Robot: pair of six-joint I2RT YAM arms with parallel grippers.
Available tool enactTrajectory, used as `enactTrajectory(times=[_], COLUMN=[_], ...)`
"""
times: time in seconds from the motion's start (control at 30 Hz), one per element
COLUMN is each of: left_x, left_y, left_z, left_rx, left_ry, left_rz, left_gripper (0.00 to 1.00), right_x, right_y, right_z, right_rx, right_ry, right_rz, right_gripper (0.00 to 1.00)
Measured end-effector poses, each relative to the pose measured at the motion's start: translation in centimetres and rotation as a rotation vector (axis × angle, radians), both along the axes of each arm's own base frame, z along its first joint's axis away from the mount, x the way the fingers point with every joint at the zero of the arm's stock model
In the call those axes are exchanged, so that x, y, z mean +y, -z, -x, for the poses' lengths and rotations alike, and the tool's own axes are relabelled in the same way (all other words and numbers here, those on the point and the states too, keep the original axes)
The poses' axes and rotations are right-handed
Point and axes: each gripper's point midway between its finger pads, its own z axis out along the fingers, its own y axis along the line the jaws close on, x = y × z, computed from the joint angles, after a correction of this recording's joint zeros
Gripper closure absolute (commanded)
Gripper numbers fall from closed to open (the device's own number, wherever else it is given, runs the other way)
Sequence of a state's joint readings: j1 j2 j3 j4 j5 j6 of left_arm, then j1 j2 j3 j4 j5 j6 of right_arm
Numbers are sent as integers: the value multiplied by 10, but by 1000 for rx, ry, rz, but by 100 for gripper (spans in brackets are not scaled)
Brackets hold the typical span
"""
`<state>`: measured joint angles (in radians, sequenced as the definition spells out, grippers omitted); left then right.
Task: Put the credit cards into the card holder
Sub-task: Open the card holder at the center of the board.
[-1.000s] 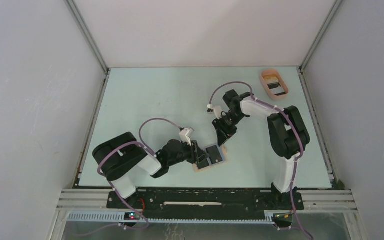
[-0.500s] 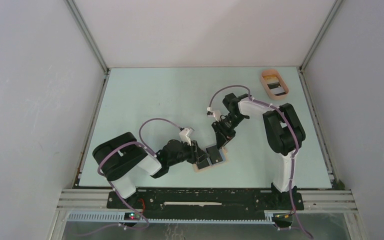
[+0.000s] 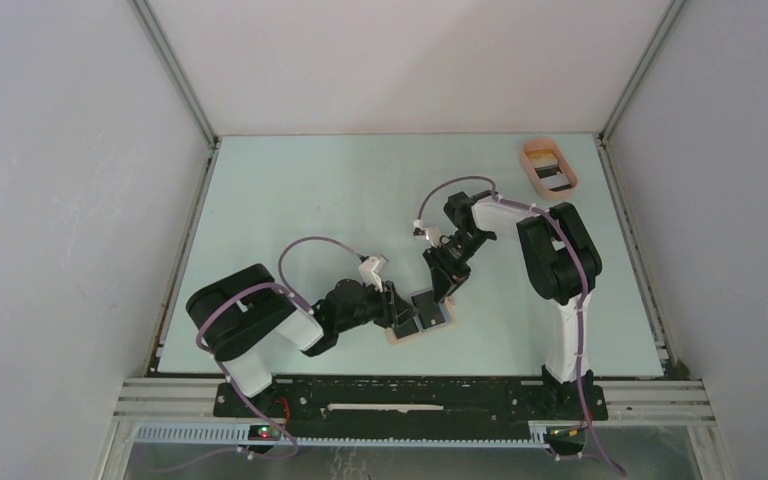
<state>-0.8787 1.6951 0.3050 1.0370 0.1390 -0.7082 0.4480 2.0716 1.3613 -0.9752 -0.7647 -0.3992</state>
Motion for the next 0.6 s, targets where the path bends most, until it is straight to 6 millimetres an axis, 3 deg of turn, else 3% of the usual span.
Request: enactTrajectory(times=[0.37, 0.6], left_x=[0, -1], left_y=[2, -2], left_z=[1, -1], left_rx=[4, 4], left_ry=[2, 2], left_rz=[-3, 18], left_gripper=[58, 48], right_x=[6, 12], right_y=[-10, -26], right_z=[4, 5], right_rx=[46, 85], right_ry=[8, 13], right_rz=[-75, -151], right_gripper=[67, 69])
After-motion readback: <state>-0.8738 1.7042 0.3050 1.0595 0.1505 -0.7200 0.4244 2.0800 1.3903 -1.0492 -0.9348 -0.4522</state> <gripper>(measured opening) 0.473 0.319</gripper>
